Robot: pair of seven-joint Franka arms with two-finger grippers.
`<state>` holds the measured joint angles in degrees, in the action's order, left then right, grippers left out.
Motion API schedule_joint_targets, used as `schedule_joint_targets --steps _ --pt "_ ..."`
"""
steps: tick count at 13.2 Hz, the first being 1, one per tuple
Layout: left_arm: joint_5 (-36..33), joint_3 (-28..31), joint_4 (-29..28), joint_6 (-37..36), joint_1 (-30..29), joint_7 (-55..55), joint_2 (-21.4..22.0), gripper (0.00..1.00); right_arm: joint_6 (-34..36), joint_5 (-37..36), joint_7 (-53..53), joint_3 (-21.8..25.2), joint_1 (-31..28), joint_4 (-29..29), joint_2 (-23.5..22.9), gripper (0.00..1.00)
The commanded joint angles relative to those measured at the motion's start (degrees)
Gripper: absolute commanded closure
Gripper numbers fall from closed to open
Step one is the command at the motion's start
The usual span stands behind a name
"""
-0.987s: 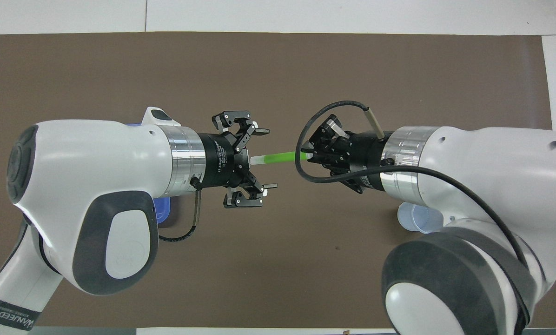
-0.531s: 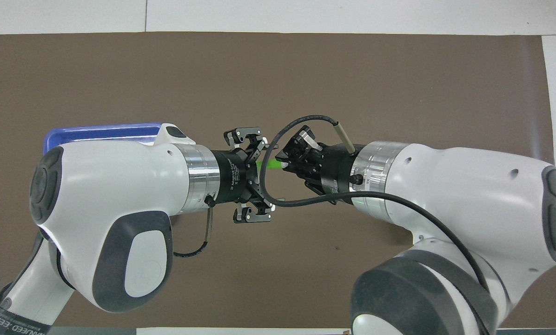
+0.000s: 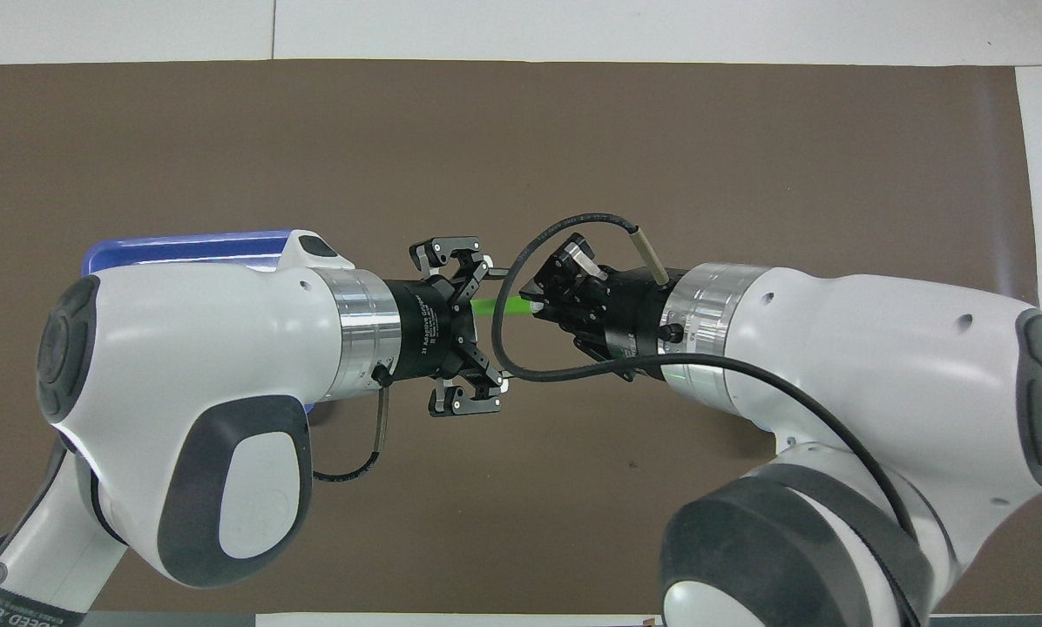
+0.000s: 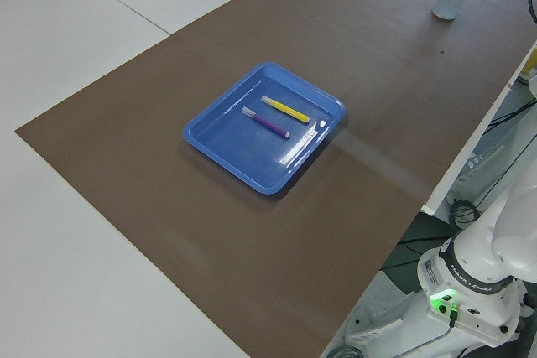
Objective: Right arm passes pens to left for tray arrangement
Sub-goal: 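Grasp the green pen with the left gripper while the right gripper releases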
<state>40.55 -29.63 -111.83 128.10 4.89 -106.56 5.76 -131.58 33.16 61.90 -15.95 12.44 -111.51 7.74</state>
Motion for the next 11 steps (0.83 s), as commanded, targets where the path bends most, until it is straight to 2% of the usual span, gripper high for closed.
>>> schedule_joint_targets --steps 1,3,7,9,11 --pt "0.8 0.5 -1.1 -1.6 -0.5 1.2 2.1 0.05 -1.3 1.4 -0.1 -0.2 -0.6 -1.3 0.8 1.00" --pt "0.8 0.5 -1.1 -1.7 -0.6 1.5 2.1 0.09 -1.4 1.4 -0.1 -0.2 -0.7 -1.3 0.8 1.00" --pt "0.7 0.5 -1.0 -2.6 -0.9 2.8 2.1 0.34 -1.3 1.4 -1.7 -0.1 -1.0 -1.3 0.6 1.00" --pt "0.7 0.5 -0.9 -2.7 -1.5 3.4 2.0 0.38 -1.3 1.4 -1.8 -0.1 -1.5 -1.3 0.6 1.00" --pt "0.7 0.5 -1.0 -2.7 -1.5 3.5 2.0 0.46 -1.2 1.4 -1.8 -0.1 -1.5 -1.3 0.6 1.00"
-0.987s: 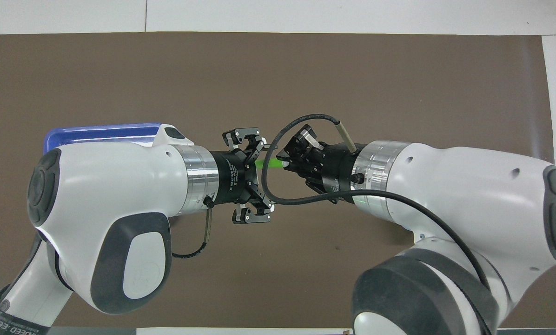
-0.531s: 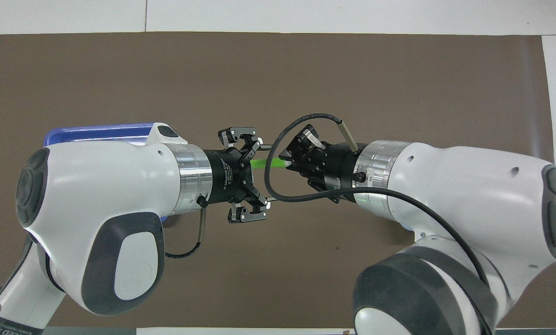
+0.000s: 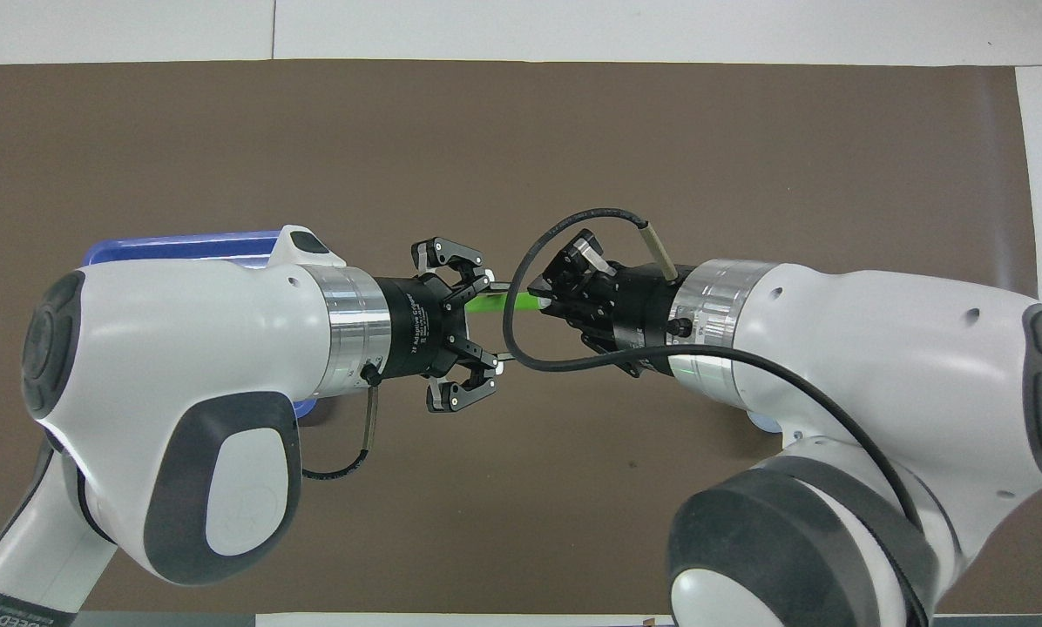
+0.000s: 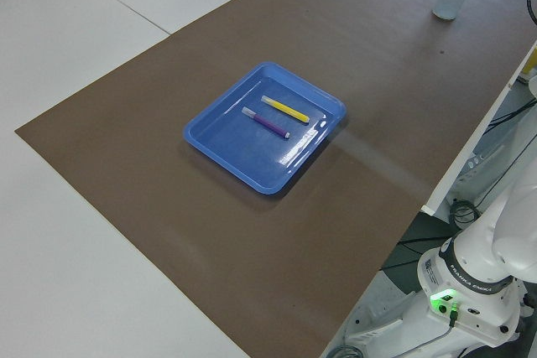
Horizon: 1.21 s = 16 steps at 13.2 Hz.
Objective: Right arm passes pens to left for tray arrangement
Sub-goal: 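Grasp the green pen with the left gripper while the right gripper releases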
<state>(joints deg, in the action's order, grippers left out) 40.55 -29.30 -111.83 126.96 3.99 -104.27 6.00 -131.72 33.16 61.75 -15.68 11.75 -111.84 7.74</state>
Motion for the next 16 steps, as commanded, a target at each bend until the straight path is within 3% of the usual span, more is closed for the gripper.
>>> schedule_joint_targets --steps 1,2,3,4,13,14,15,16 --pt "0.6 0.2 -0.9 -1.5 -0.7 1.3 1.7 0.54 -1.1 1.4 -1.6 -0.4 -0.8 -1.0 0.7 1.00" --pt "0.6 0.2 -0.9 -1.4 -0.7 1.3 1.7 0.67 -1.1 1.4 -1.6 -0.4 -0.8 -1.0 0.7 1.00" --pt "0.6 0.2 -0.9 -1.1 -0.7 1.4 1.7 0.96 -1.2 1.4 -1.6 -0.4 -0.8 -0.8 0.6 1.00" --pt "0.5 0.2 -0.9 -0.9 -0.7 2.2 1.7 1.00 -1.2 1.4 -1.6 -0.4 -0.9 -0.8 0.5 1.00" --pt "0.6 0.2 -0.4 -0.4 -1.4 3.0 1.5 1.00 -1.0 1.4 -1.5 -0.4 -0.9 -0.9 0.6 1.00" --pt "0.6 0.2 -0.2 -0.4 -1.4 3.0 1.4 1.00 -0.9 1.4 -1.5 -0.4 -1.2 -0.9 0.6 0.92" --pt "0.6 0.2 -0.1 -0.4 -1.4 2.9 1.4 1.00 -0.8 1.4 -1.5 -0.4 -1.6 -0.9 0.6 0.41" --pt "0.6 0.2 -0.1 -0.5 -1.5 2.9 1.3 1.00 -0.6 1.4 -1.6 -0.3 -1.6 -0.8 0.6 0.00"
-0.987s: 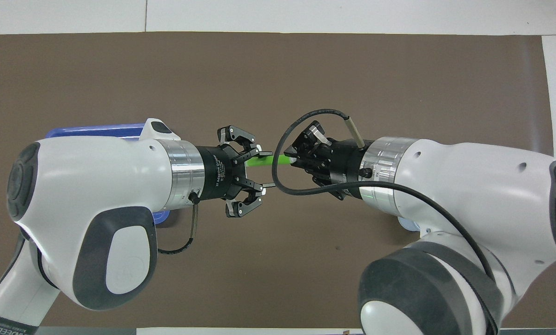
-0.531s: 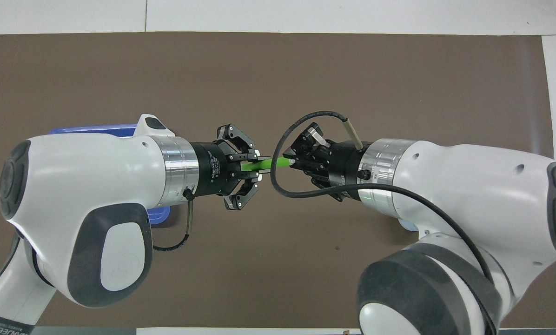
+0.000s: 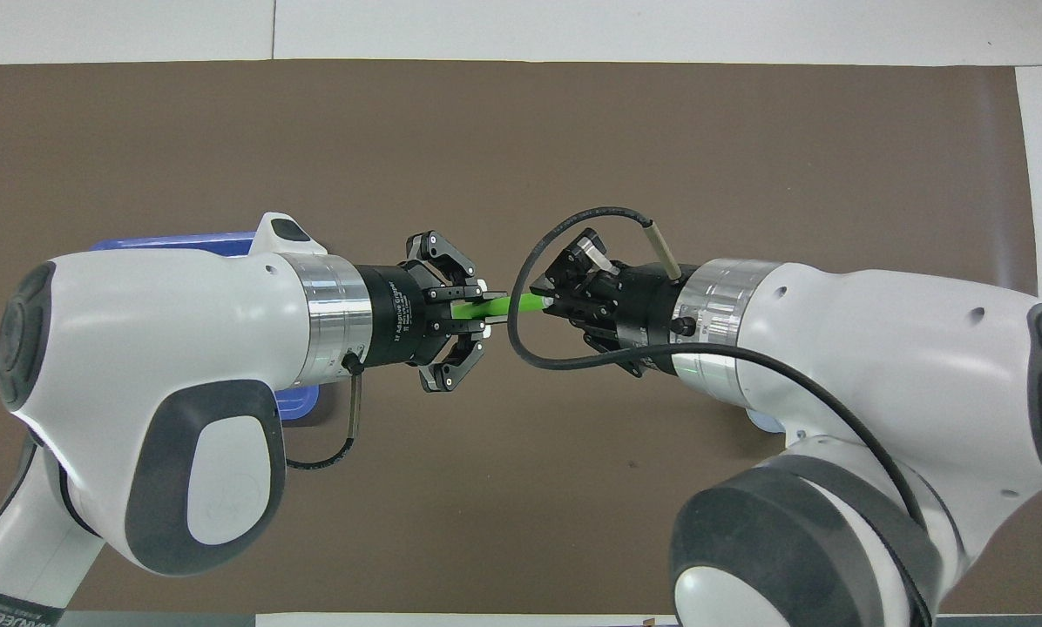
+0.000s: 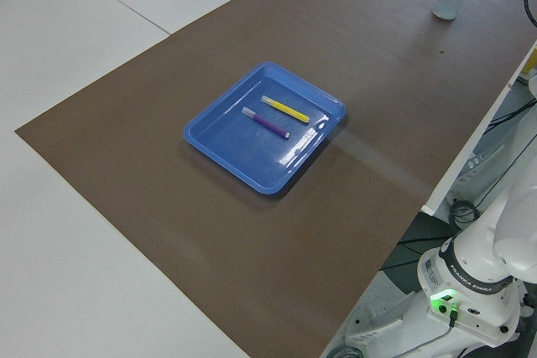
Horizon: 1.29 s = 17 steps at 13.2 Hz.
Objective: Right arm passes pens to left for tray arrangement
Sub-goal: 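Grasp the green pen with the left gripper while the right gripper releases, then lower the green pen into the blue tray while the right gripper withdraws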
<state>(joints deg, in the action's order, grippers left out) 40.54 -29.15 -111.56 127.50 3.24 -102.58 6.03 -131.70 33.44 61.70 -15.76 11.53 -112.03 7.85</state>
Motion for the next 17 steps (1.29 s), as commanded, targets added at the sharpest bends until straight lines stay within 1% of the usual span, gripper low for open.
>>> schedule_joint_targets --steps 1,3,4,5,7,10,12,14,16,17 --pt "0.5 0.1 -0.4 -0.9 -0.8 1.3 1.3 1.00 -0.7 1.1 -1.8 -0.2 -1.5 -0.7 0.4 0.00" --pt "0.5 0.1 -0.4 -0.9 -0.8 1.4 1.3 1.00 0.2 0.9 -4.8 -0.1 -1.6 -0.7 0.5 0.00" --pt "0.5 0.1 -0.4 -0.9 -0.9 1.6 1.3 1.00 1.9 0.4 -6.9 0.0 -2.3 -0.7 0.6 0.00" --pt "0.5 0.1 -0.4 -0.9 -1.2 1.9 1.3 1.00 4.8 0.1 -9.0 0.1 -3.9 -0.5 0.8 0.00" --pt "0.4 0.1 -0.6 -1.3 -2.9 5.4 1.3 1.00 10.7 -1.8 -17.4 0.2 -7.5 -0.4 1.0 0.00" --pt "0.3 0.1 -1.1 -2.4 -6.0 12.7 1.5 1.00 21.4 -9.9 -32.6 0.2 -13.9 1.2 1.1 0.00" --pt "0.3 0.1 -1.2 -5.5 -9.0 19.4 1.6 1.00 27.4 -16.6 -43.3 0.3 -18.1 1.5 1.2 0.00" --pt "-0.5 0.1 -1.7 -8.9 -12.6 28.4 1.6 1.00 30.0 -22.7 -52.1 0.3 -21.1 2.3 1.2 0.00" --pt "-4.4 0.1 -2.3 -11.9 -15.9 36.8 1.6 1.00 31.5 -28.7 -59.0 0.3 -23.2 3.7 0.7 0.00" --pt "-5.6 0.1 -3.0 -12.9 -17.5 42.0 1.5 1.00 34.7 -30.4 -62.2 0.3 -24.6 6.8 -0.3 0.00"
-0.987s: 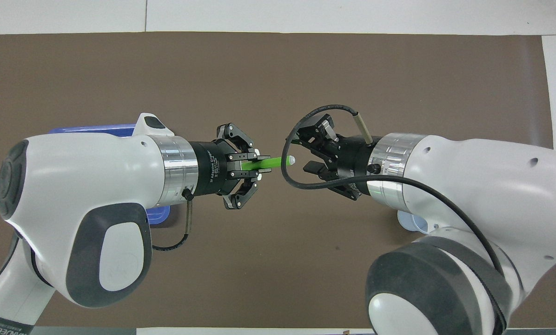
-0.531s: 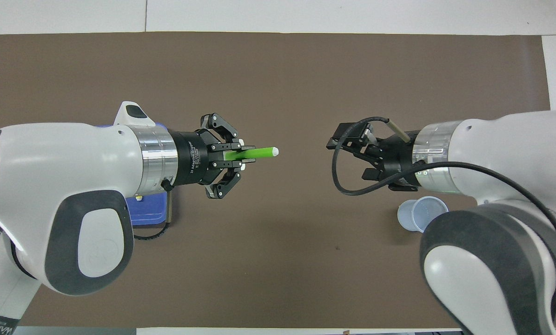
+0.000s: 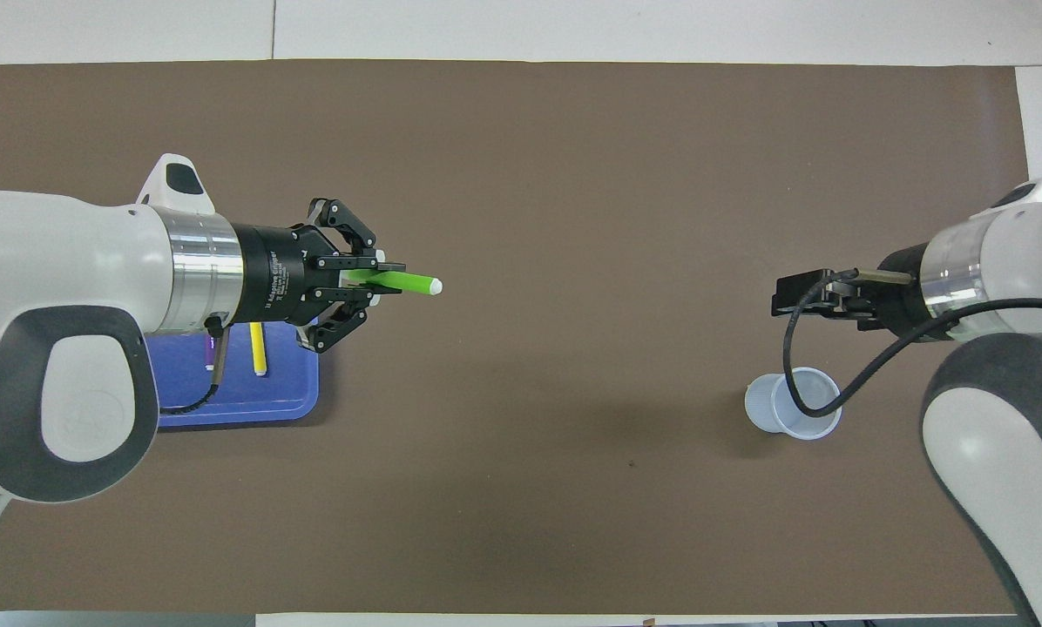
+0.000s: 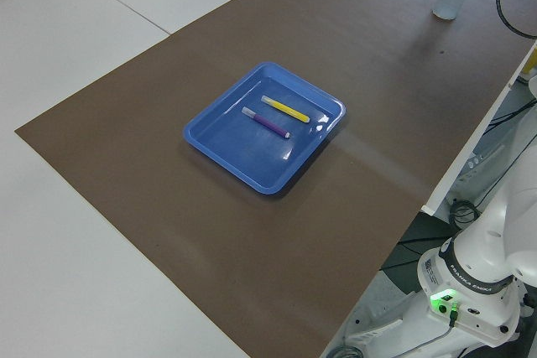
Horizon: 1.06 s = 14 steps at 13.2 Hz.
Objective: Right arm passes pens to left for tray arrangement
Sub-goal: 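Lower the green pen into the blue tray while the right gripper withdraws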
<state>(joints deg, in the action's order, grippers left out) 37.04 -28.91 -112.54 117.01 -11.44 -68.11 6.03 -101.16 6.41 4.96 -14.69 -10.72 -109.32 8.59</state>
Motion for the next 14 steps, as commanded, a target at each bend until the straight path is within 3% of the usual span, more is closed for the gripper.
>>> schedule_joint_targets --steps 1,3,5,10,14 --pt "-3.9 -0.2 -2.8 -3.4 -4.9 13.3 1.5 1.00 8.0 -5.5 -6.4 -0.8 -3.2 9.2 -3.6 0.00" --pt "-7.4 -0.2 -3.4 -5.4 -9.2 25.5 0.7 1.00 15.8 -9.1 -6.6 -0.8 -4.0 17.3 -6.7 0.00" --pt "-12.1 -0.3 -3.7 -5.7 -12.8 36.2 -1.5 1.00 19.9 -10.5 -6.8 -0.8 -4.9 21.2 -8.1 0.00" --pt "-26.5 -0.3 -3.7 -2.2 -18.3 56.1 -8.7 1.00 19.7 -9.9 -6.4 -0.9 -5.7 20.6 -8.0 0.00" --pt "-37.3 -0.3 -3.8 2.9 -19.9 63.9 -15.3 1.00 19.4 -9.6 -6.1 -0.9 -5.0 19.5 -7.5 0.00"
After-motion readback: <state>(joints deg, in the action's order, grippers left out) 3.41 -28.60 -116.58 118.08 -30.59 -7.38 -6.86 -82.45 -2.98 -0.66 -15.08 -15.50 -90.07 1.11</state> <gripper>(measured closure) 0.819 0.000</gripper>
